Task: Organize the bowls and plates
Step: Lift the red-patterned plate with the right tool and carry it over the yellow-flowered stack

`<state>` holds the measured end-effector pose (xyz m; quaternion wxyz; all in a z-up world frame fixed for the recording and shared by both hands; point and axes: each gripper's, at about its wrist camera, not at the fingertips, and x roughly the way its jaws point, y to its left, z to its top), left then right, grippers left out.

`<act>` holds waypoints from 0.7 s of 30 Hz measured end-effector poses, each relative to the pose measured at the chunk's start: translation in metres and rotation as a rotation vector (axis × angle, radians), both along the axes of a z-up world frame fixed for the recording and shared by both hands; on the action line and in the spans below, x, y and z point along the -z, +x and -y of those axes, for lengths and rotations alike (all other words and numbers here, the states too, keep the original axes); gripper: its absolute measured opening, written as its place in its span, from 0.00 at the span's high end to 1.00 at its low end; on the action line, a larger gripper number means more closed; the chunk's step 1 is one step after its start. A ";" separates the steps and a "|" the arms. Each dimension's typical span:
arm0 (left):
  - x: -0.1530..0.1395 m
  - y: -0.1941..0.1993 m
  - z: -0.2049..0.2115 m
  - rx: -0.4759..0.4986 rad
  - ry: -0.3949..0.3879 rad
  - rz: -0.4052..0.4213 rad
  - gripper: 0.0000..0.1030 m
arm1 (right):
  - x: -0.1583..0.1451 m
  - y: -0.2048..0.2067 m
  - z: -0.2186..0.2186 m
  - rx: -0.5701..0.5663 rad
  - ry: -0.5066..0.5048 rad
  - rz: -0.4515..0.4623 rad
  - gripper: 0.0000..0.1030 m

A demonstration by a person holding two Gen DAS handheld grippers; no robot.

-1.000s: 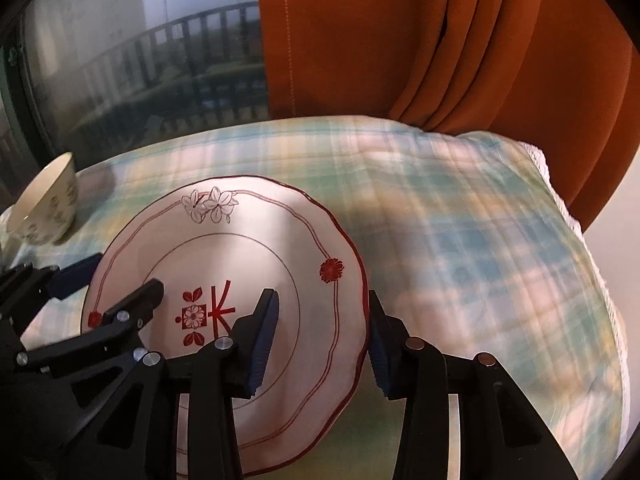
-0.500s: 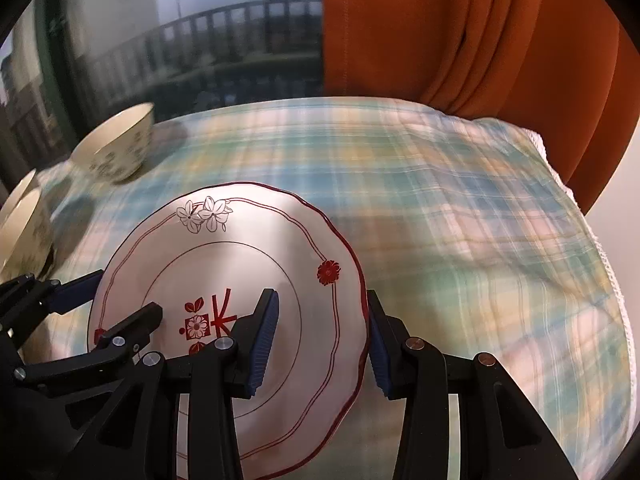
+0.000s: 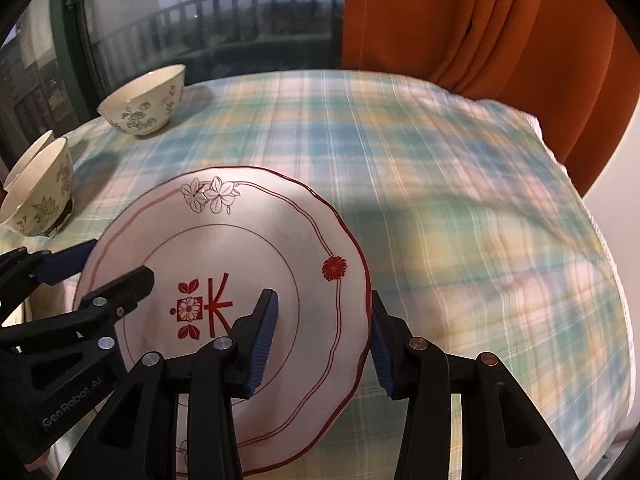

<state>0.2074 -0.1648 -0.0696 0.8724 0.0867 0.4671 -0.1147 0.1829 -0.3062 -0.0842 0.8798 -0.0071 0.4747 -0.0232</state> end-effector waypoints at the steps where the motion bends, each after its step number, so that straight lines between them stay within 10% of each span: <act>1: 0.002 0.000 0.000 0.005 0.008 -0.004 0.47 | 0.002 0.001 0.000 0.003 0.004 -0.006 0.49; 21: 0.002 -0.018 -0.008 0.002 -0.073 -0.073 0.47 | -0.006 -0.006 -0.010 0.001 -0.058 0.026 0.46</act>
